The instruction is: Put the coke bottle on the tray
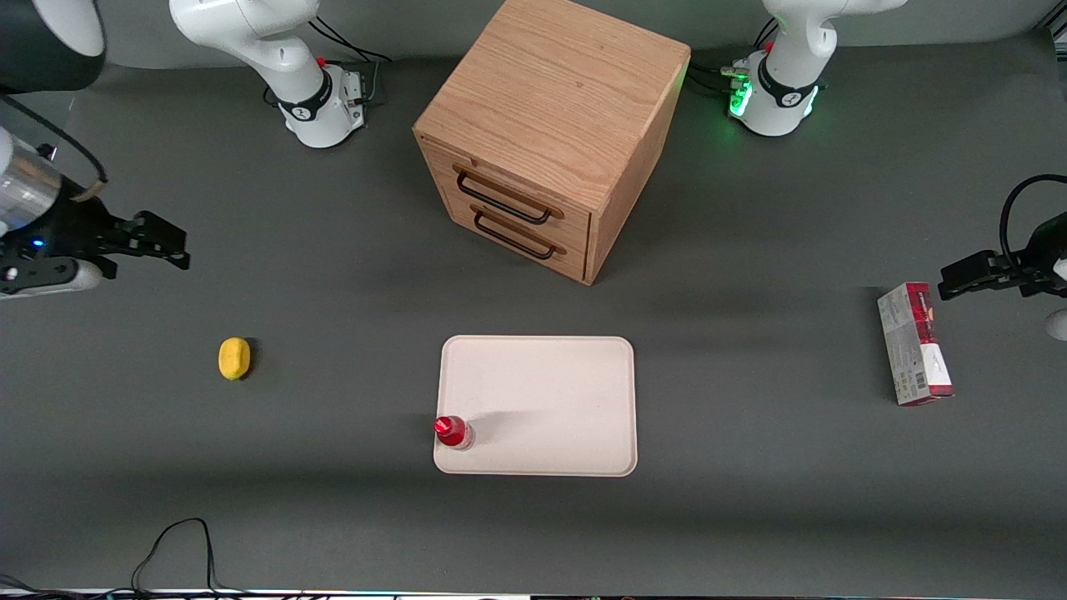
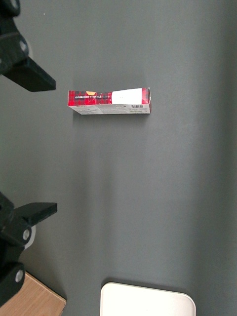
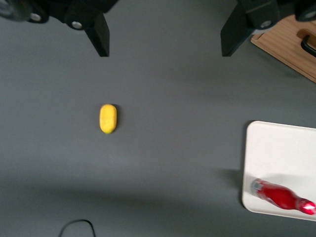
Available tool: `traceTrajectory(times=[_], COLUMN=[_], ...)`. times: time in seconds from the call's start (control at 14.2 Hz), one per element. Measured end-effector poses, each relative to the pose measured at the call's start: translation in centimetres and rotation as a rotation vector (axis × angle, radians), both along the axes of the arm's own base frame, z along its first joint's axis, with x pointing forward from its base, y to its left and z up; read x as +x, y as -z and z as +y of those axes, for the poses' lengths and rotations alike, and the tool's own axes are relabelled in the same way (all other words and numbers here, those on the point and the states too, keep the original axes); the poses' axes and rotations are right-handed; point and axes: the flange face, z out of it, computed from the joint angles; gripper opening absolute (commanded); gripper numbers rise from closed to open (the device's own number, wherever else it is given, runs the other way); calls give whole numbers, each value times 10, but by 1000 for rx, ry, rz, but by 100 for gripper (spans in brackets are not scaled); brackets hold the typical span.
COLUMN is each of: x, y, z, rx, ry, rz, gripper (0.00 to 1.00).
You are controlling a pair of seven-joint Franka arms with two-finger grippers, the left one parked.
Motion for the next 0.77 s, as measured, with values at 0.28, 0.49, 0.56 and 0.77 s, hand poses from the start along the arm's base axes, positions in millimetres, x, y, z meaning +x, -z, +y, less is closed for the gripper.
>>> traceTrajectory(times=[0.28,0.49,0.56,0.77], x=[-2,-1,-1,-1], y=[5,11,11,11], z=[-23,-22,-22,-22], rx=[4,3,3,4], ry=[30,29,29,31], rz=[11,18,18,17], gripper=[100,100,100,100])
